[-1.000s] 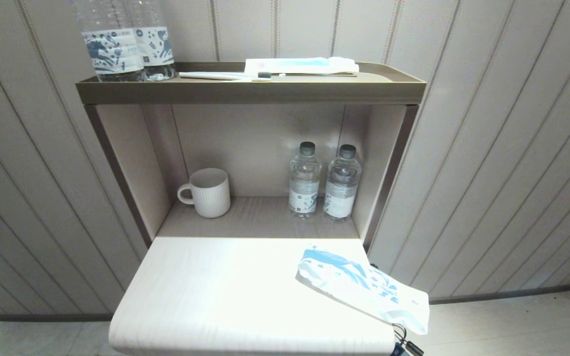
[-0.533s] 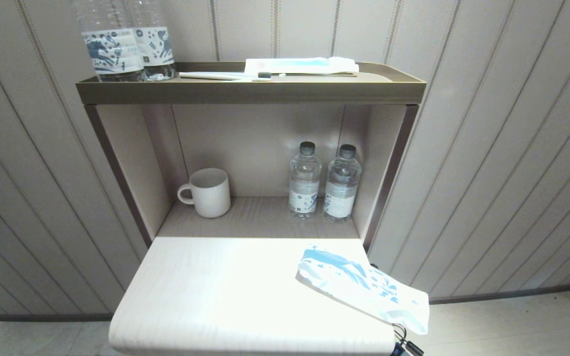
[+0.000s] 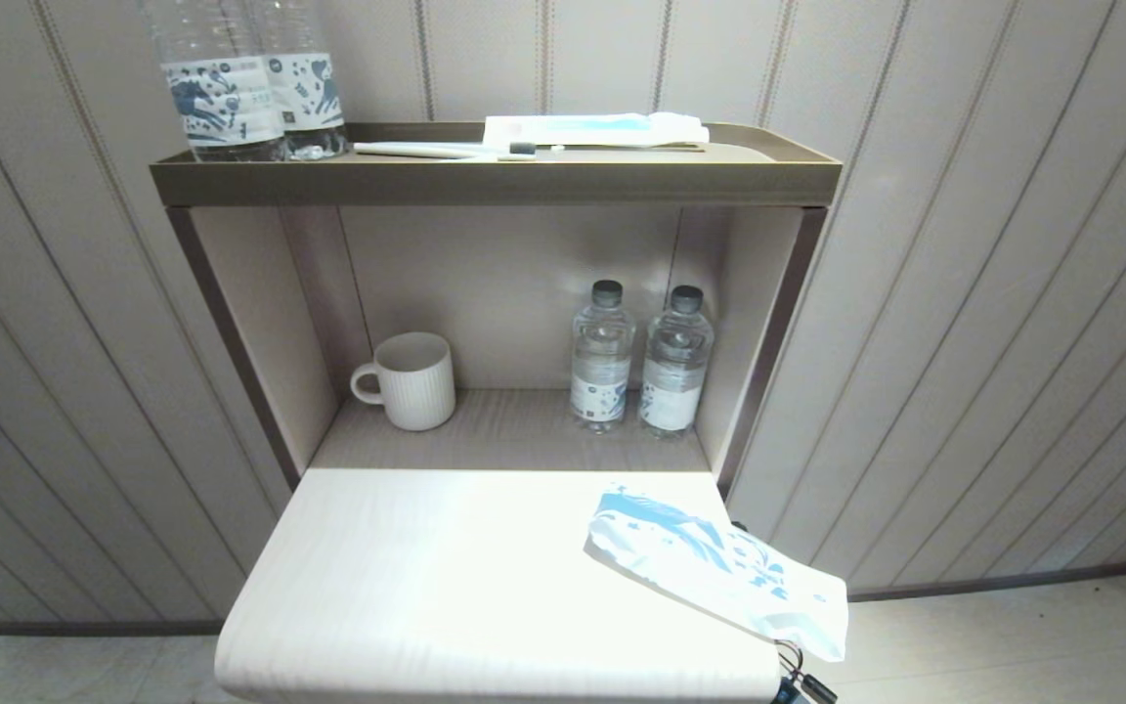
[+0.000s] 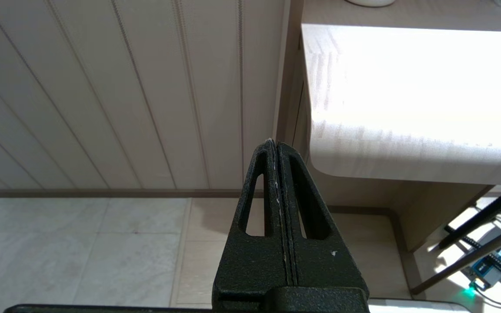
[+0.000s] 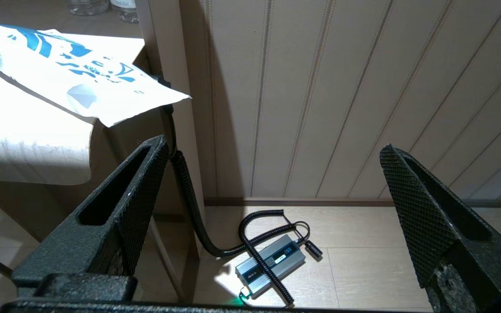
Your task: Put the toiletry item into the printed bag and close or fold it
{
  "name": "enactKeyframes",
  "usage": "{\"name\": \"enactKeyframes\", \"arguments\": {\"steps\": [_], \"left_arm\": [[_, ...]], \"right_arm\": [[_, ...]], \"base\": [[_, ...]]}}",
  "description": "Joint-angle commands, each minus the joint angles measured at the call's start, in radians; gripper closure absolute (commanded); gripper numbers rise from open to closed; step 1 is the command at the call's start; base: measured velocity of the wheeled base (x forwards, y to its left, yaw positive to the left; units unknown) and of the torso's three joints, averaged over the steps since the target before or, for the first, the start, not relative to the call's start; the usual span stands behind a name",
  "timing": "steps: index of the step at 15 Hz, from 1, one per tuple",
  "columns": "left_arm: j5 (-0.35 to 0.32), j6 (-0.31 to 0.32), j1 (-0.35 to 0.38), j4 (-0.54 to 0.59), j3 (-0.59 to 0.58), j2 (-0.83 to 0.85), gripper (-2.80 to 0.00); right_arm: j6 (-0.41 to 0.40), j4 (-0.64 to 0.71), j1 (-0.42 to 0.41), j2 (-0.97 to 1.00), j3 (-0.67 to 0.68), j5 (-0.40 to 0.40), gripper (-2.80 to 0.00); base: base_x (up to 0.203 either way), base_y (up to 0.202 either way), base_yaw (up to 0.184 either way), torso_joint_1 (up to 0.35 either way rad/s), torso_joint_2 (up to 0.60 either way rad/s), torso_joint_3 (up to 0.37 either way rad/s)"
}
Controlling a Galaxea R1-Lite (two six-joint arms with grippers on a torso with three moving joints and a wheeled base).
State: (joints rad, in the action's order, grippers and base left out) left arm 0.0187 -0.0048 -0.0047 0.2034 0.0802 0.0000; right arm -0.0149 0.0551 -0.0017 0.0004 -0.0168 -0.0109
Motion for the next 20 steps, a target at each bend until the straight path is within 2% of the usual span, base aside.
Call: {"name": "enactKeyframes", "arguments": {"steps": [1,16,18,20], "left_arm": [[0.001,-0.003,0.0,-0.004,0.0,0.0,0.0],[0.001,-0.004,0.0,-0.015,-0.005,0.0,0.0],[0.0,-0.003,0.0,-0.015,-0.005,0.0,0.0],[0.001,0.002,0.002,-0.017,-0.005,0.0,0.0]], "right_arm": [[0.001,0.0,-0.001,0.0,0.0,0.0,-2.8],[-0.001,-0.008,-0.003,0.0,0.001,-0.005,-2.8],[-0.012,-0.095,-0.003,0.0,0.014,-0.004,-2.8],[-0.071,-0.155,-0.001,0.0,0.001,0.003,-2.8]], "base": [[0.0,0.0,0.0,0.0,0.0,0.0],[0.0,0.0,0.0,0.0,0.0,0.0],[0.0,0.0,0.0,0.0,0.0,0.0],[0.0,0.0,0.0,0.0,0.0,0.0]]}}
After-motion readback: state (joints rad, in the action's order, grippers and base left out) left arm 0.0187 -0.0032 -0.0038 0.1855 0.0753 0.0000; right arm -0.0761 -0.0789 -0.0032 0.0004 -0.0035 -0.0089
